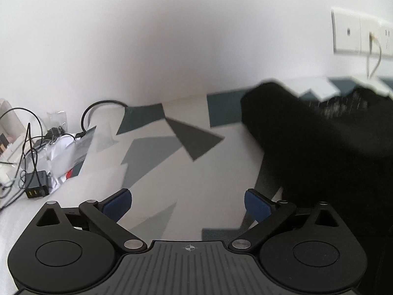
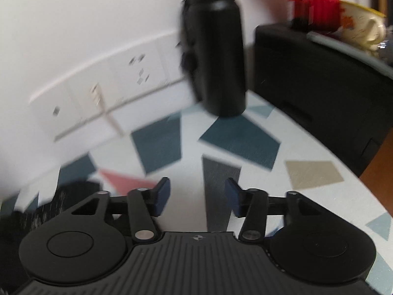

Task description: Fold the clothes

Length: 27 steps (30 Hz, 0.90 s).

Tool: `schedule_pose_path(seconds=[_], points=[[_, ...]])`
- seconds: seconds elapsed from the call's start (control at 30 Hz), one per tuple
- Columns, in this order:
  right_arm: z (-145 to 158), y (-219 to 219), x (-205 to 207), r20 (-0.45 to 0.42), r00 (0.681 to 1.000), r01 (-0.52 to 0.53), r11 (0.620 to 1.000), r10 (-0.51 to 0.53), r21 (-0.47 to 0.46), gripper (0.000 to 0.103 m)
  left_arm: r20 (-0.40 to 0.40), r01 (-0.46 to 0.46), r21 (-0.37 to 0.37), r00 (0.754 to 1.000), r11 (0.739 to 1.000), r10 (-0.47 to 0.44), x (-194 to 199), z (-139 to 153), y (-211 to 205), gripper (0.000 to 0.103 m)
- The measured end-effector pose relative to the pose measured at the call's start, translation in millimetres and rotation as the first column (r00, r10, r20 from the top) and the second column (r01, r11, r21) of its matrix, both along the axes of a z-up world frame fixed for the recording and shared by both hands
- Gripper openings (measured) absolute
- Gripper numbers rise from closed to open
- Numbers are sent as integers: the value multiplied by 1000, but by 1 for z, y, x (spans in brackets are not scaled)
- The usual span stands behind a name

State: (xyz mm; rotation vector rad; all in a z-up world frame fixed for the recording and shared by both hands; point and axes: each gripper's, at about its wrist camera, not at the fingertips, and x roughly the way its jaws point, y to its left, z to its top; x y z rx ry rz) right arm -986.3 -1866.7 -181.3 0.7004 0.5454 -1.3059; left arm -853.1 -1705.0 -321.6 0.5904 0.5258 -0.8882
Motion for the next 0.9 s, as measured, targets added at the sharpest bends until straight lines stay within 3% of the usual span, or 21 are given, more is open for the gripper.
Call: schedule_pose_path(seconds=[0.13,0.3,0.37,0.43,0.53,0.6,0.7,0.77,0.8,0.83,0.9], points=[[-18,12,9,12,999,-54,997,53,62,55,-76,10,-134,997,991,-21,1,21,-7,99],[-28,15,27,-9,996,-89,995,90,33,61,-21,126,-153,991,980,-130,-3,32,-45,96],[-29,9,32,-22,994,-105,994,106,21,61,-8,184,-121,982,975,-187,-5,30,-61,85],[-30,2,38,-34,992,-119,993,119,16,61,-40,216,-72,975,974,-219,-3,23,-77,48],[-32,-1,47,-61,982,-180,984,179,2,61,-90,185,-27,978,982,-187,8,6,-92,23],[-33,-2,53,-79,972,-221,975,220,-6,60,-77,151,2,986,989,-150,13,-6,-95,17],[-36,-4,62,-107,954,-283,959,280,-17,56,-81,122,36,990,992,-118,19,-23,-95,18],[-37,-6,68,-127,939,-324,946,319,-24,32,-52,140,31,989,990,-138,15,-27,-90,18],[-38,-7,71,-136,931,-344,938,338,-27,13,-40,147,35,988,989,-146,13,-29,-91,19],[-39,-7,74,-146,923,-364,931,357,-29,7,-34,149,35,988,988,-147,12,-30,-91,20],[-35,-11,77,-184,930,-337,937,318,-89,7,-35,134,29,990,991,-133,14,-28,-88,25]])
